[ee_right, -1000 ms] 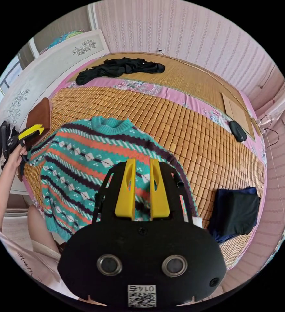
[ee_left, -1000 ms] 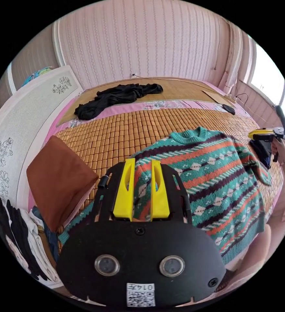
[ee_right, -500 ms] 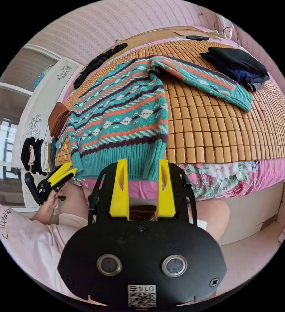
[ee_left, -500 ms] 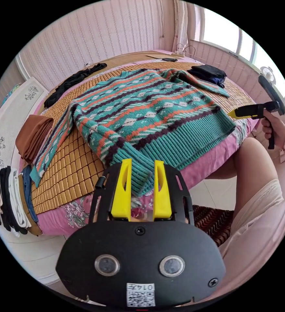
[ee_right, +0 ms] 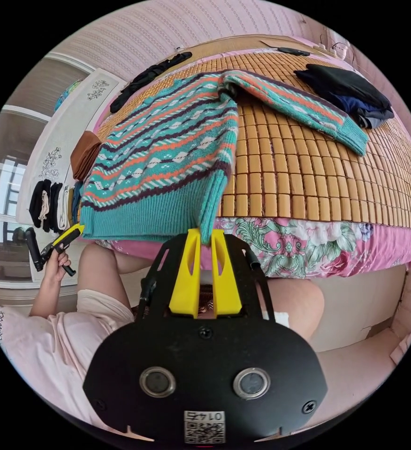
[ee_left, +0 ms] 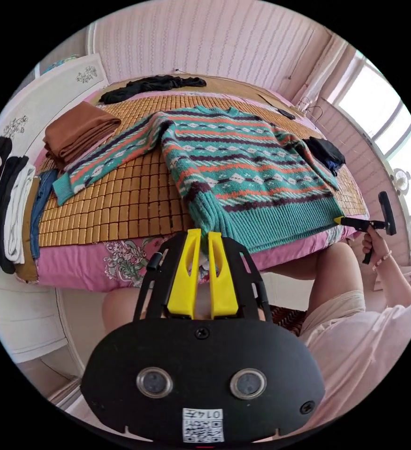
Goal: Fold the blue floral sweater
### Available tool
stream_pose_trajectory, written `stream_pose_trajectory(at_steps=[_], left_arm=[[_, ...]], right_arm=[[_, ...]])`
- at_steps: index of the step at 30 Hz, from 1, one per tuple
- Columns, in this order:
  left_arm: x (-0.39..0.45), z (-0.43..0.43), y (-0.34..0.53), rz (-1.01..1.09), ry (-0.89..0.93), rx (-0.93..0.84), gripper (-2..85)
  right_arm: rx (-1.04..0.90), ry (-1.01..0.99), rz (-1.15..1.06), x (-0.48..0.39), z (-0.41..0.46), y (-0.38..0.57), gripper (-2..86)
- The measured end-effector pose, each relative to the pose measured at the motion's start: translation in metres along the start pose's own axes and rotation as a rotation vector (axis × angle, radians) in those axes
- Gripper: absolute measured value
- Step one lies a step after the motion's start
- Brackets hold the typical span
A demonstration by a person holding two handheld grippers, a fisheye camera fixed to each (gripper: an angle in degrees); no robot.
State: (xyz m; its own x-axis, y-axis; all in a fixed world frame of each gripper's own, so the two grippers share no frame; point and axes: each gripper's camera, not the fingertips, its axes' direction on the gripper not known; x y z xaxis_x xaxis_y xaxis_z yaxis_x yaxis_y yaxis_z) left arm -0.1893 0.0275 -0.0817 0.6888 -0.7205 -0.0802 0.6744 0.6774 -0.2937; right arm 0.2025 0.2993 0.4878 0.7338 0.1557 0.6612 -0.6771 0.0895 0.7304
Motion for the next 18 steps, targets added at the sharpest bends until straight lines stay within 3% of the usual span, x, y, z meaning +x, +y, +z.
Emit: stream_pose_trajectory(at_steps=[3, 8, 12, 18], left_arm=[[-0.02, -0.016, 0.012, -0.073, 0.012, 0.003, 3.1], [-0.033, 0.017, 0.017, -0.113, -0.071, -0.203, 4.0], [-0.027, -0.013, 0.014, -0.1, -0.139, -0.08, 3.3], [-0.007, -0.011, -0.014, -0.024, 0.006, -0.042, 6.3]], right_arm=[[-0.046, 0.022, -0.048, 0.002, 0.006, 0.008, 3.9], [-0.135, 0.035, -0.036, 0.021, 0.045, 0.02, 4.5], [-0.119, 0.051, -0.008, 0.036, 0.05, 0.027, 5.5], [-0.098, -0.08, 0.102, 0.075, 0.064, 0.024, 9.3]])
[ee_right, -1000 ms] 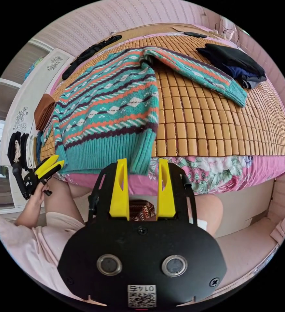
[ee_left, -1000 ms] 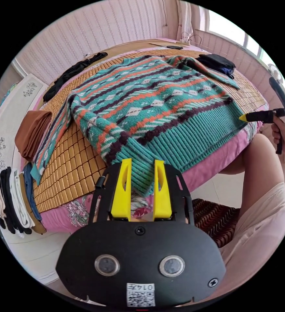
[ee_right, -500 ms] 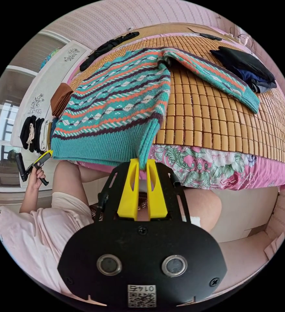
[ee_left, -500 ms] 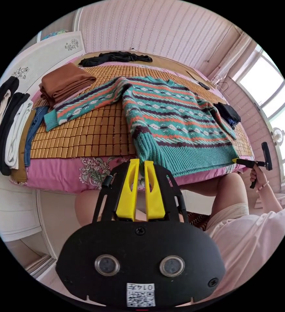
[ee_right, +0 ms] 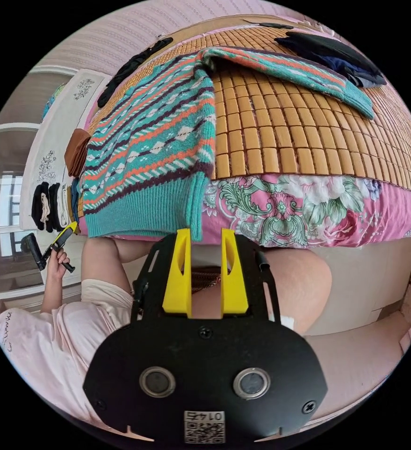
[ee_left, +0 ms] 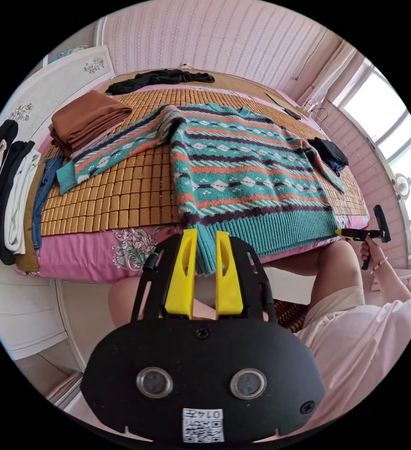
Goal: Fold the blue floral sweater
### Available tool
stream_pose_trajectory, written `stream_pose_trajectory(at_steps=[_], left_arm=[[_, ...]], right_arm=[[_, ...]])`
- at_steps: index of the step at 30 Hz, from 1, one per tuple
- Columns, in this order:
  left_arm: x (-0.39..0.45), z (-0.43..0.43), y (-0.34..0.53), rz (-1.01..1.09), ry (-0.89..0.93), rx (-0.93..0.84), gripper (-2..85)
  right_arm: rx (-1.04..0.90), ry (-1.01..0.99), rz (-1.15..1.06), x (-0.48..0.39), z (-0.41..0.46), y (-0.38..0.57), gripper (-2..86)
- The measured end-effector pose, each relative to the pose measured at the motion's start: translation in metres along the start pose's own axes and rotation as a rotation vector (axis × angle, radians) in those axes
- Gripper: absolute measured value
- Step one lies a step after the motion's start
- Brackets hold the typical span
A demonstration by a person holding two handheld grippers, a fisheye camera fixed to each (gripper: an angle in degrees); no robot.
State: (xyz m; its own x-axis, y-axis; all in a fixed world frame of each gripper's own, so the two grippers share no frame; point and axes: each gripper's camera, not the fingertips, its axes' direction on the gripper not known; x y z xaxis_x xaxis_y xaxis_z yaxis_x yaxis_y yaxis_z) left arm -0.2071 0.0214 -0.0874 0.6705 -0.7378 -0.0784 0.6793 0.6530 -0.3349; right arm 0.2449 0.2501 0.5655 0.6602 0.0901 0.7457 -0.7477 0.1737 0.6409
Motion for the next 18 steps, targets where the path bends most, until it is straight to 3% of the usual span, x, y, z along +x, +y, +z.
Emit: stream_pose_trajectory(at_steps=[4, 9, 12, 18], left_arm=[[0.0, 0.055, -0.012, -0.011, -0.169, -0.211, 5.9], [-0.008, 0.063, -0.029, -0.015, -0.153, -0.307, 5.4], [-0.012, 0.038, -0.028, -0.013, -0.14, -0.248, 5.5], [0.032, -0.046, -0.048, 0.222, -0.266, 0.091, 5.7]], right_arm=[[-0.047, 0.034, -0.004, 0.006, 0.023, -0.007, 8.6], [-0.084, 0.028, 0.008, 0.016, 0.04, -0.006, 8.6], [0.03, -0.051, 0.052, 0.036, 0.021, 0.006, 9.5], [0.357, -0.048, 0.235, 0.104, -0.028, 0.02, 10.8]])
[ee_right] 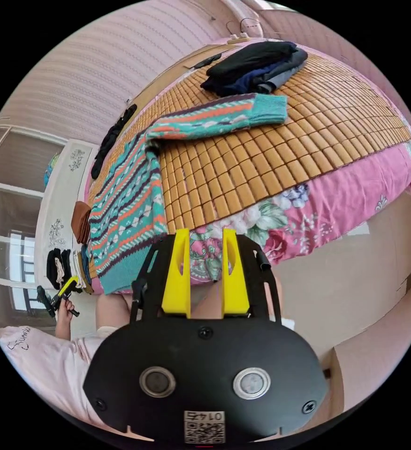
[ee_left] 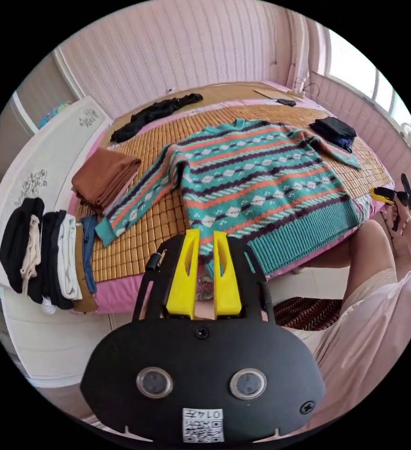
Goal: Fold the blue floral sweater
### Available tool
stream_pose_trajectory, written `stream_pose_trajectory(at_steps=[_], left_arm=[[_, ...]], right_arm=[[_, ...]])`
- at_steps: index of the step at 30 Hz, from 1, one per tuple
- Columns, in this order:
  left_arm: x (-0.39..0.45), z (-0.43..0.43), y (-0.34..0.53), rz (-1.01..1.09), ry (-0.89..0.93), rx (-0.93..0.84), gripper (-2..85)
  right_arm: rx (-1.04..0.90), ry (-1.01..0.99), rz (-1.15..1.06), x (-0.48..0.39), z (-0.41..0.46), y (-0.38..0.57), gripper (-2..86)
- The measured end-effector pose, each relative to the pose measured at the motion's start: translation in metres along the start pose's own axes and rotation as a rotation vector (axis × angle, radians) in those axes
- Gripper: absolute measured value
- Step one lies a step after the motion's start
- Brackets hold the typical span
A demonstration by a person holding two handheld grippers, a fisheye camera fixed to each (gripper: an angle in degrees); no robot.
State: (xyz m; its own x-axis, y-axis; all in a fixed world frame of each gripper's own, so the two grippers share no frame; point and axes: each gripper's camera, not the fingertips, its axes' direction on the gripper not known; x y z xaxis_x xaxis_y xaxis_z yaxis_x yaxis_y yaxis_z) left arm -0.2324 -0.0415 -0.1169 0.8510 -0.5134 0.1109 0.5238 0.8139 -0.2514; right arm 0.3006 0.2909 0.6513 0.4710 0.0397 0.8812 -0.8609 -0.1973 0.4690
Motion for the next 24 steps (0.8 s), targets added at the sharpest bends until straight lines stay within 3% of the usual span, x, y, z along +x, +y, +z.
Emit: stream_pose_trajectory(at_steps=[5, 8, 11, 14, 18, 24], left_arm=[[0.069, 0.007, -0.092, 0.268, 0.22, 0.28, 8.2], [0.123, 0.04, -0.155, 0.383, 0.376, 0.307, 9.2], [0.18, 0.071, -0.214, 0.493, 0.422, 0.323, 9.5], [0.23, 0.112, -0.265, 0.57, 0.378, 0.258, 10.2], [0.268, 0.163, -0.31, 0.574, 0.356, 0.14, 10.5], [0.306, 0.195, -0.335, 0.637, 0.365, 0.04, 10.6]], right_arm=[[0.136, 0.063, 0.031, 0.03, -0.011, -0.061, 13.2], [0.137, 0.145, 0.073, 0.045, -0.001, -0.098, 15.3], [0.081, 0.163, 0.098, 0.054, 0.021, -0.122, 15.4], [0.078, 0.257, 0.081, 0.047, 0.029, -0.127, 10.0], [0.025, 0.24, 0.016, 0.042, 0.03, -0.129, 6.2], [0.26, 0.156, -0.234, -0.001, -0.071, -0.153, 4.1]])
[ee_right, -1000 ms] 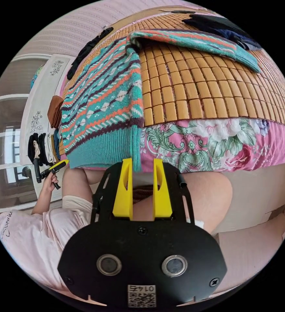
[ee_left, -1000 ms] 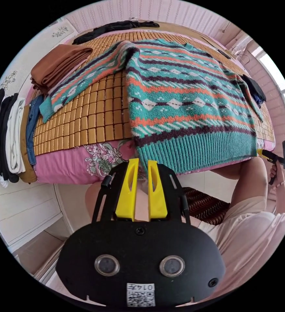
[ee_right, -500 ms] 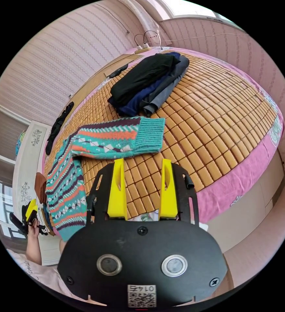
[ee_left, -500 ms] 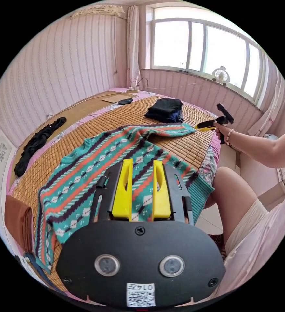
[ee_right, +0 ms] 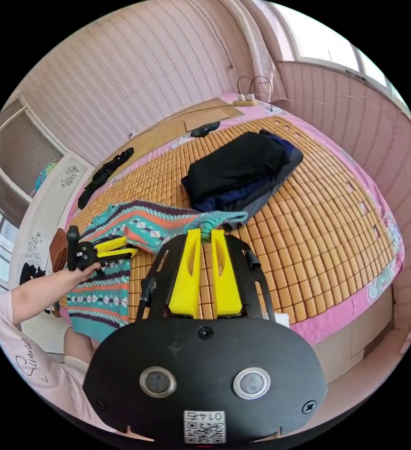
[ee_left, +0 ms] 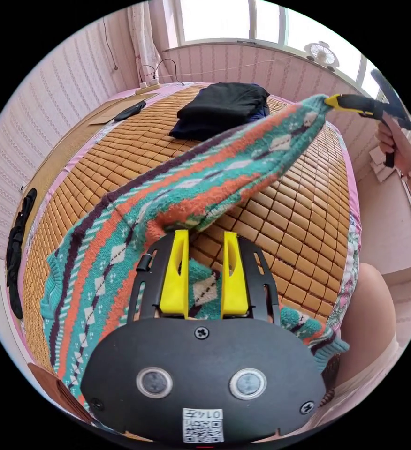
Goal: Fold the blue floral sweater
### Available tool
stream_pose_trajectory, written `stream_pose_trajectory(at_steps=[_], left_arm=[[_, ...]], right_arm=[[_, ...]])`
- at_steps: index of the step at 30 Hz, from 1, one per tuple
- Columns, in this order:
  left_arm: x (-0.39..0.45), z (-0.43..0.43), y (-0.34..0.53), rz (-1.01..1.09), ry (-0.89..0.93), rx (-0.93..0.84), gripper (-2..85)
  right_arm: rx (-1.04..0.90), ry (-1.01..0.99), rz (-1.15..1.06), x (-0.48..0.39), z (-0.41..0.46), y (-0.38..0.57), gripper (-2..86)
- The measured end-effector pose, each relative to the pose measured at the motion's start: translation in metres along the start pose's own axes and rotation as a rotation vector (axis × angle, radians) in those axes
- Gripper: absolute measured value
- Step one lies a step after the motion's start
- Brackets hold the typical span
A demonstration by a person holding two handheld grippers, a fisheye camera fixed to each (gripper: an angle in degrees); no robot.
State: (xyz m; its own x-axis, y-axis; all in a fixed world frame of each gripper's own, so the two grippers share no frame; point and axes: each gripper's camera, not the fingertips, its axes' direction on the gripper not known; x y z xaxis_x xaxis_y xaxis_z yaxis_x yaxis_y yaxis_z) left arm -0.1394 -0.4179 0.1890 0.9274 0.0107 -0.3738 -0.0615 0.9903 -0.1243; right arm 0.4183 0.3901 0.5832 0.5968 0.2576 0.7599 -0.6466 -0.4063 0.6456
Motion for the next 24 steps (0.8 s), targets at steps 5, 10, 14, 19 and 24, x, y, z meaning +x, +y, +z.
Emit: stream_pose_trajectory(at_steps=[5, 10, 14, 19, 24], left_arm=[[0.007, -0.002, -0.006, 0.024, 0.09, 0.042, 10.1], [0.008, -0.049, 0.037, 0.012, 0.132, 0.138, 10.5], [0.014, -0.109, 0.147, -0.089, 0.046, 0.163, 13.1], [0.01, -0.161, 0.302, -0.421, -0.143, 0.002, 13.8], [0.011, -0.191, 0.41, -0.758, -0.267, -0.087, 13.4]], right_arm=[[0.014, 0.177, -0.139, -0.018, -0.027, -0.067, 4.3], [-0.139, 0.245, 0.036, 0.009, 0.01, -0.077, 7.3], [-0.058, -0.03, 0.01, -0.036, -0.003, -0.01, 11.2], [-0.333, -0.294, -0.043, -0.118, 0.031, 0.109, 11.6], [-0.532, -0.327, -0.058, -0.182, 0.05, 0.167, 13.3]])
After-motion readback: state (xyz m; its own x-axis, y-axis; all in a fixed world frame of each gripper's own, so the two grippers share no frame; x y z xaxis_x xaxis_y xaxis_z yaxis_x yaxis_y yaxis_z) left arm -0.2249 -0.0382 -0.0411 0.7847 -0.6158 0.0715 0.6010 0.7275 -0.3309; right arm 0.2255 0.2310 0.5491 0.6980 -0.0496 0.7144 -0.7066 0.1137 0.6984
